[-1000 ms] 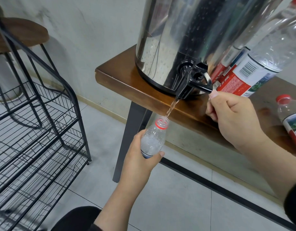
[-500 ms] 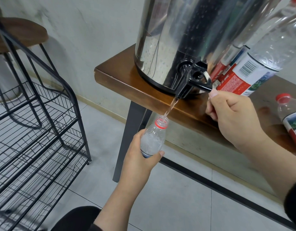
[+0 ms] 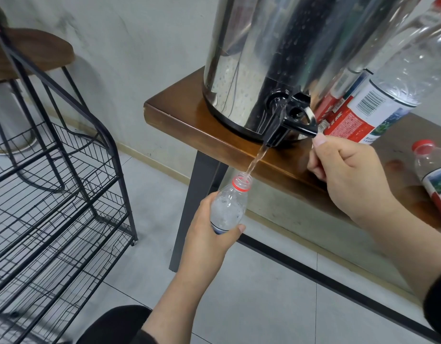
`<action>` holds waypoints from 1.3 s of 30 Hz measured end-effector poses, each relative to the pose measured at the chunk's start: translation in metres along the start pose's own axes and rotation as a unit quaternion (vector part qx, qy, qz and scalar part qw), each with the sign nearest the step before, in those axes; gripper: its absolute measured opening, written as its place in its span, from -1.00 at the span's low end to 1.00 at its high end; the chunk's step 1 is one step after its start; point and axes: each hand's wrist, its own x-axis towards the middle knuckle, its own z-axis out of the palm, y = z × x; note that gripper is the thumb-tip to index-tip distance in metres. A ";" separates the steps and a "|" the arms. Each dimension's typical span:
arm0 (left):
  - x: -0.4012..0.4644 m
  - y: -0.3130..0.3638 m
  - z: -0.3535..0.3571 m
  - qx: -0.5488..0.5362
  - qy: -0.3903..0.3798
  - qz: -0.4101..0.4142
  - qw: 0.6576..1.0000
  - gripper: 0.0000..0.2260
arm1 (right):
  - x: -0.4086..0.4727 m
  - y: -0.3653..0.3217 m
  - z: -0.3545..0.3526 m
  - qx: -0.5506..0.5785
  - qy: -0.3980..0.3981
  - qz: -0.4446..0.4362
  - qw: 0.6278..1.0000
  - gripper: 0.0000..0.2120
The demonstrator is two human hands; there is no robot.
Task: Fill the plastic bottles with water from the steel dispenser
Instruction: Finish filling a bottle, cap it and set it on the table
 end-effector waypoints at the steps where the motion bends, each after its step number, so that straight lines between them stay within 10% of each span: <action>1: 0.000 0.000 0.000 0.000 0.000 -0.001 1.000 -0.38 | 0.000 0.000 0.000 0.001 0.000 0.002 1.000 -0.53; 21: 0.000 0.001 -0.001 0.014 0.008 0.021 1.000 -0.39 | -0.011 -0.035 -0.009 0.039 0.091 -0.077 0.992 -0.86; 29: -0.001 0.000 0.000 0.015 0.012 0.016 1.000 -0.38 | -0.009 -0.072 -0.033 -0.032 -0.024 -0.205 0.978 -0.53; 39: -0.001 0.001 0.001 0.028 0.008 0.018 0.999 -0.36 | -0.005 -0.086 -0.028 -0.092 -0.038 -0.202 0.974 -0.61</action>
